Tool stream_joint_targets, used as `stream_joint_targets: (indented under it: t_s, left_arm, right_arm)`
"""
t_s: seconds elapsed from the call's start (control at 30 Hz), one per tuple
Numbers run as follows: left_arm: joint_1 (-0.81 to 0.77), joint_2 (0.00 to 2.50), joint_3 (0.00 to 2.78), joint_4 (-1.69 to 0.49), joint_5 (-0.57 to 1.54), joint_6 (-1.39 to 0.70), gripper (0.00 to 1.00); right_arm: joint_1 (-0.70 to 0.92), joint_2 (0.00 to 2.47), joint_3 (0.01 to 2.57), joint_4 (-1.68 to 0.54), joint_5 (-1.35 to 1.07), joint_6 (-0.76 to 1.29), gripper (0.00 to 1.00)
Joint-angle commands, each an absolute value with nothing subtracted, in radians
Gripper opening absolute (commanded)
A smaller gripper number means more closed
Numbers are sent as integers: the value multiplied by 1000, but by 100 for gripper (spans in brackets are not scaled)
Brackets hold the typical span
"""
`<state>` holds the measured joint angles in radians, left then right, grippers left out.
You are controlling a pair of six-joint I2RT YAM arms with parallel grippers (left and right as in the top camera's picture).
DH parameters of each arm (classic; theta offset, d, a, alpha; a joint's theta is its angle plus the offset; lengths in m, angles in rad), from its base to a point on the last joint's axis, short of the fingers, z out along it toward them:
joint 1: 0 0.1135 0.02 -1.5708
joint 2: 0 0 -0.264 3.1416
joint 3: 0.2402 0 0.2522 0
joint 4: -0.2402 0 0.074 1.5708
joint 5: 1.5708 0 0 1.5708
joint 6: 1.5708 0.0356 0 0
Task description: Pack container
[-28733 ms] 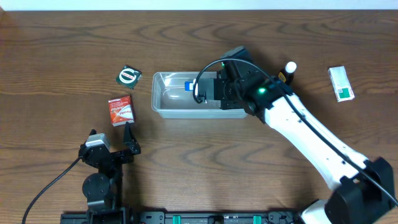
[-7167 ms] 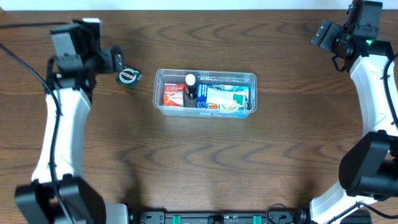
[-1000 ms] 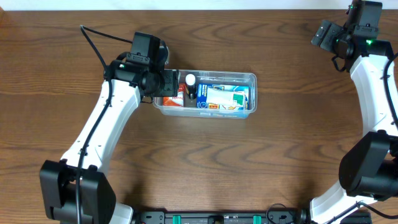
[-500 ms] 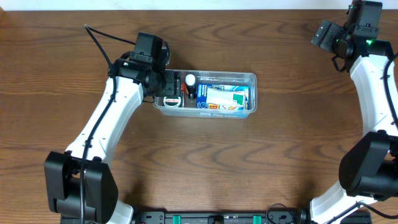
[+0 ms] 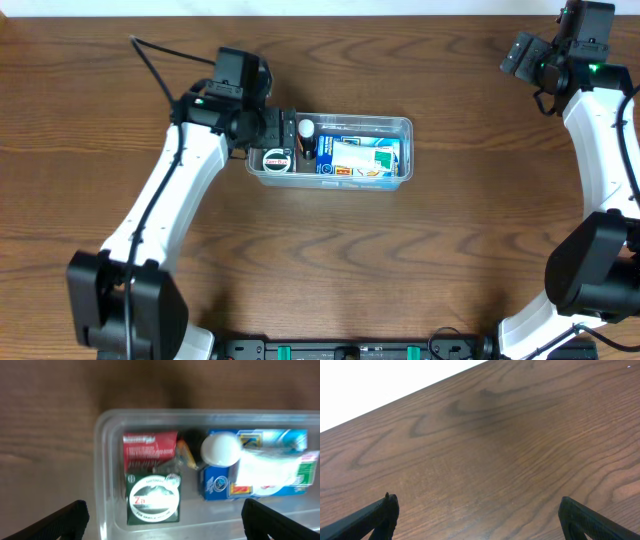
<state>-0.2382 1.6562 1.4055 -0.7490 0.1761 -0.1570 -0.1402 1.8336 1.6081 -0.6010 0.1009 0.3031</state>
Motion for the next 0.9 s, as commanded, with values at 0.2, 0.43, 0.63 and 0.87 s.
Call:
stream_joint_targets:
  t_s: [0.2, 0.43, 0.63, 0.87]
  left_arm:
    - [-223, 1478, 1455, -633, 163, 14, 98]
    - [-223, 1456, 1454, -624, 163, 45, 98]
    - [-223, 1456, 1454, -623, 164, 44, 98]
    - [-223, 1455, 1454, -702, 164, 44, 98]
  right_arm:
    - [-143, 1835, 1606, -599, 101, 302, 99]
    - [-143, 1835, 1606, -599, 101, 302, 99]
    - [-143, 1835, 1606, -599, 101, 302, 99]
    - [-143, 1835, 1606, -599, 101, 302, 99]
